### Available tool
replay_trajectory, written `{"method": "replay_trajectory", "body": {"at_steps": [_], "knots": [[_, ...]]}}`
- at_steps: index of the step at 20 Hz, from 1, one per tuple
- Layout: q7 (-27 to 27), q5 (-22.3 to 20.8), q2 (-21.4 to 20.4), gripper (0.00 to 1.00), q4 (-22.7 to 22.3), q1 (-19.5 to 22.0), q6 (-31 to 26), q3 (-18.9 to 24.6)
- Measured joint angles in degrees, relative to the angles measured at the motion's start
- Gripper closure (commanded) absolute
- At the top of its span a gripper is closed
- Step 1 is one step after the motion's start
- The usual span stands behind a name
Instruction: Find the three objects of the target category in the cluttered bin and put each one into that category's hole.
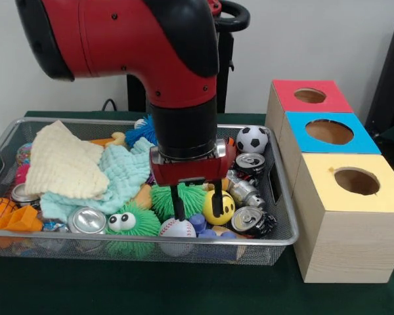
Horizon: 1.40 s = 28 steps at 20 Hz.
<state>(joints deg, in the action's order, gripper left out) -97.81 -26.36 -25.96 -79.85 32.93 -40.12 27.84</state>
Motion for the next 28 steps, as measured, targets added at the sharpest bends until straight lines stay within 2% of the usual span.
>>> {"method": "replay_trajectory", "body": {"at_steps": [3, 9, 13, 24, 28], "knots": [[0.00, -0.43, 0.57, 0.00, -1.20, 0.15, 0.28, -0.01], [0.00, -1.53, -0.85, 0.00, -6.34, 0.37, 3.49, -0.16], [0.00, -1.87, -2.55, 0.00, -10.75, 0.38, 7.84, -0.57], [0.00, -1.99, -2.45, 0.00, -15.41, 0.44, 14.96, -1.59], [0.00, -1.95, -0.83, 0.00, -16.77, 0.88, 20.26, -2.21]]}}
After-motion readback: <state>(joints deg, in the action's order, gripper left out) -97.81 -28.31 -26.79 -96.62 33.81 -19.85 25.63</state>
